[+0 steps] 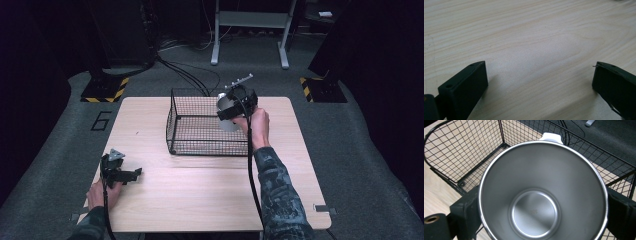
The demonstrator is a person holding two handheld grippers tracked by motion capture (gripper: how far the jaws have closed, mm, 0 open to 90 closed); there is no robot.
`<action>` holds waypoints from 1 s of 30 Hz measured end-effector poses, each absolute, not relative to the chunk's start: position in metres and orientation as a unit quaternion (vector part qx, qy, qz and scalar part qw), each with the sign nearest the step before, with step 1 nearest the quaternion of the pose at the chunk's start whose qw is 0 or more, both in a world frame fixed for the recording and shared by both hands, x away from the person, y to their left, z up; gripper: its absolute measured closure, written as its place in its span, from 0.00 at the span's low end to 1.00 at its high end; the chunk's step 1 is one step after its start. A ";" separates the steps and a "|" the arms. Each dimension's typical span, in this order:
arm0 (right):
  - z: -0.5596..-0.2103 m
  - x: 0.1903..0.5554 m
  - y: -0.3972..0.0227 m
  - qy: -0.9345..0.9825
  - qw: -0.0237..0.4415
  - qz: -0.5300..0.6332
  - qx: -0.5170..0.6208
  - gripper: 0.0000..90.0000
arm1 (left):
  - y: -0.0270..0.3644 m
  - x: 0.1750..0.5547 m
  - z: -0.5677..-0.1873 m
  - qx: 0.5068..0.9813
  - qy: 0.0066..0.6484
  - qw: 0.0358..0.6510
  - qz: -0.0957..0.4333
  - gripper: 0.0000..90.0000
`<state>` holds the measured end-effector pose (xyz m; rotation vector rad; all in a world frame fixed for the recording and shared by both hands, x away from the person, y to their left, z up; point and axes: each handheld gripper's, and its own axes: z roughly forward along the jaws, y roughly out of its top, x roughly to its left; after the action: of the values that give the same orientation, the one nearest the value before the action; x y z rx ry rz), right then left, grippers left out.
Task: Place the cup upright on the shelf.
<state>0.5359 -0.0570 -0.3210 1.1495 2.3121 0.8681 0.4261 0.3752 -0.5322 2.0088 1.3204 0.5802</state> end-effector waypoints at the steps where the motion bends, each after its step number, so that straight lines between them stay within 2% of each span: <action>1: -0.321 0.536 -0.056 0.831 0.203 0.306 0.419 0.07 | 0.375 0.426 -0.532 0.767 0.505 0.328 0.222 0.00; 30: -0.374 0.577 -0.048 0.824 0.159 0.284 0.464 0.07 | 0.375 0.426 -0.532 0.767 0.505 0.328 0.222 0.00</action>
<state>0.5770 -0.0484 -0.3745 1.3275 2.3541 0.8106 0.4261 0.3751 -0.5322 2.0074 1.3215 0.5807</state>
